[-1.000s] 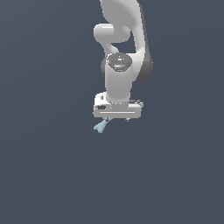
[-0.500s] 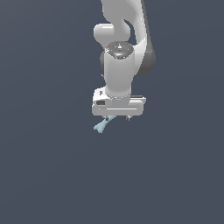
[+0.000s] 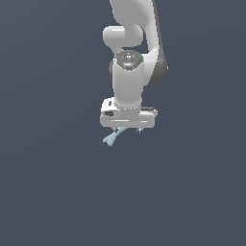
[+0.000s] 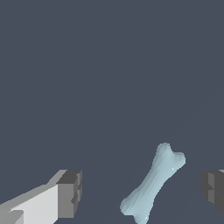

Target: Pick up the object and move it to a goal position.

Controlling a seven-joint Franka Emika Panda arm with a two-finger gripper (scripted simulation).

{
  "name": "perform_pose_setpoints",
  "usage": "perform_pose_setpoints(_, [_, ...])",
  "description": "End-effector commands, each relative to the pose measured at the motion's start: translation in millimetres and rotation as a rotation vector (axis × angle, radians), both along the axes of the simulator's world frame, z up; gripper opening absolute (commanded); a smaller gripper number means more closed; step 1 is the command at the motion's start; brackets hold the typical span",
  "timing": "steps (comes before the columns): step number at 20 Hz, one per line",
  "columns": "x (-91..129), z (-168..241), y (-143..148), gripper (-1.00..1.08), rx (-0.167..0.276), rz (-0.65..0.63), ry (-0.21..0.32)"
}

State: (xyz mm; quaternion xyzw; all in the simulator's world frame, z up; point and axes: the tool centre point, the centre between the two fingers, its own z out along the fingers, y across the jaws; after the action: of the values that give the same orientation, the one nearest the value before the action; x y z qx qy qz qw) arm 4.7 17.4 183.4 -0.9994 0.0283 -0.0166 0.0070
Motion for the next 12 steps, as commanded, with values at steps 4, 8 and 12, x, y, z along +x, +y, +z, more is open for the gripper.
perform_pose_setpoints(4, [-14.4,-24.7,-9.5,1.00,0.005,-0.104,0.009])
perform_pose_setpoints(8, [-31.4,-49.5,-20.1,1.00,0.008,-0.216,0.017])
perform_pose_setpoints(12, [-53.1,-76.2,-32.7,1.00,0.008,-0.347,0.025])
